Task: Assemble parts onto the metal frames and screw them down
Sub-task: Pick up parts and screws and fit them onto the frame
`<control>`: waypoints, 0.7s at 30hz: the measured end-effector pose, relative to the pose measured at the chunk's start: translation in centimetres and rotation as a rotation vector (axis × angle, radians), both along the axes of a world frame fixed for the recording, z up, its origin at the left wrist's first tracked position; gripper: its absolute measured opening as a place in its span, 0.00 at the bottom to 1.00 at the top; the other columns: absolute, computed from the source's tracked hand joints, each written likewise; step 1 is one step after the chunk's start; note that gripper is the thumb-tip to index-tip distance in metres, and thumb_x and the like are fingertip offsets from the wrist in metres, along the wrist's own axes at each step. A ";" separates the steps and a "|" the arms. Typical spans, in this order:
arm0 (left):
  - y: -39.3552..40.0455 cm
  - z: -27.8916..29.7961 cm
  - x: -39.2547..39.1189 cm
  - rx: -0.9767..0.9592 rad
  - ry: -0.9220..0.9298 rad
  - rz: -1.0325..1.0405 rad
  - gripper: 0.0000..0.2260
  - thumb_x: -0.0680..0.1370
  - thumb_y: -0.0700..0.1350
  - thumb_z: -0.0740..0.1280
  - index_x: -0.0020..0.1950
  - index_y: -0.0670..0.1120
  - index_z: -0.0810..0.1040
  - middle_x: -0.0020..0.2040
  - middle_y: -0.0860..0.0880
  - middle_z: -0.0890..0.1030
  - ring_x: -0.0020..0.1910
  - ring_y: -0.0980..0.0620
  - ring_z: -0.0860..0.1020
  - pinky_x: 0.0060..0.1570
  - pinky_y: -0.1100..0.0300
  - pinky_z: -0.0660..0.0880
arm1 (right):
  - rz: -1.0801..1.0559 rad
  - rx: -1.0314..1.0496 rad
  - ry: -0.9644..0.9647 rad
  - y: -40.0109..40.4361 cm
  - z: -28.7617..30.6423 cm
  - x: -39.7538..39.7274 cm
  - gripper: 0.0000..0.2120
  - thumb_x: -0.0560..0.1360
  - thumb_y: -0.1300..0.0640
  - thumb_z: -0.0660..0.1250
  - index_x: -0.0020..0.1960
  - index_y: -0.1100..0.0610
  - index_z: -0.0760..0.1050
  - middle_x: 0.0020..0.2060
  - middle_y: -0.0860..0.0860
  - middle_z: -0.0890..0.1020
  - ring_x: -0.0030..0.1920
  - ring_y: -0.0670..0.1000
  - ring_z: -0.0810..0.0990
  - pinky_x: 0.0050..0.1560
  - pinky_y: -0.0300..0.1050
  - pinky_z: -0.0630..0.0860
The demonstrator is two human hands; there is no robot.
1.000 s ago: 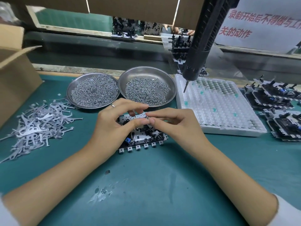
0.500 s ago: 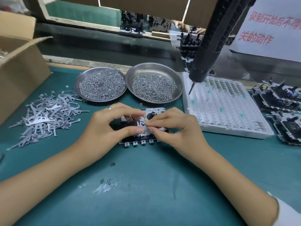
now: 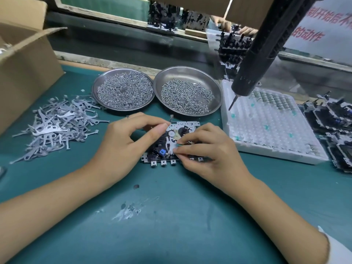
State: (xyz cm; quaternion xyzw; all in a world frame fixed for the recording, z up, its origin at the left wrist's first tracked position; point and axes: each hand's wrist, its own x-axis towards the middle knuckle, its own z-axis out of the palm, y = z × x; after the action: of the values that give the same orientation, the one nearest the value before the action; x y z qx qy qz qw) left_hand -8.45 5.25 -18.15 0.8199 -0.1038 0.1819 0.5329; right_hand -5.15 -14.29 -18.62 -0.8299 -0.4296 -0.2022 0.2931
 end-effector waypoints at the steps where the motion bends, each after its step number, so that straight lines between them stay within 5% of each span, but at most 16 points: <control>1: -0.1 0.0 -0.1 0.011 -0.001 -0.004 0.07 0.74 0.48 0.66 0.48 0.50 0.82 0.45 0.53 0.82 0.45 0.61 0.78 0.49 0.72 0.69 | -0.003 -0.008 -0.015 0.0 0.0 0.0 0.04 0.68 0.60 0.74 0.42 0.56 0.86 0.42 0.50 0.84 0.40 0.51 0.74 0.43 0.50 0.74; 15: -0.3 0.1 -0.4 0.106 -0.048 -0.036 0.06 0.75 0.45 0.66 0.50 0.52 0.80 0.42 0.50 0.81 0.44 0.56 0.77 0.49 0.68 0.71 | -0.005 -0.035 -0.032 0.1 0.0 -0.2 0.03 0.69 0.59 0.74 0.42 0.55 0.85 0.42 0.50 0.84 0.39 0.54 0.77 0.42 0.51 0.73; 21: -0.5 0.2 -0.9 0.283 -0.058 -0.095 0.15 0.72 0.50 0.66 0.56 0.48 0.80 0.46 0.54 0.79 0.47 0.56 0.77 0.53 0.54 0.73 | 0.034 -0.016 0.082 0.0 0.1 -0.4 0.05 0.69 0.62 0.74 0.45 0.57 0.85 0.43 0.52 0.84 0.41 0.55 0.77 0.44 0.51 0.76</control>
State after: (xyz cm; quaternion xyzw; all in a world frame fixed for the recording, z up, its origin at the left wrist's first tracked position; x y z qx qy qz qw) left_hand -9.30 4.72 -18.00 0.8753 -0.1823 0.1634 0.4170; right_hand -5.56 -14.27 -18.51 -0.8322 -0.4330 -0.1598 0.3074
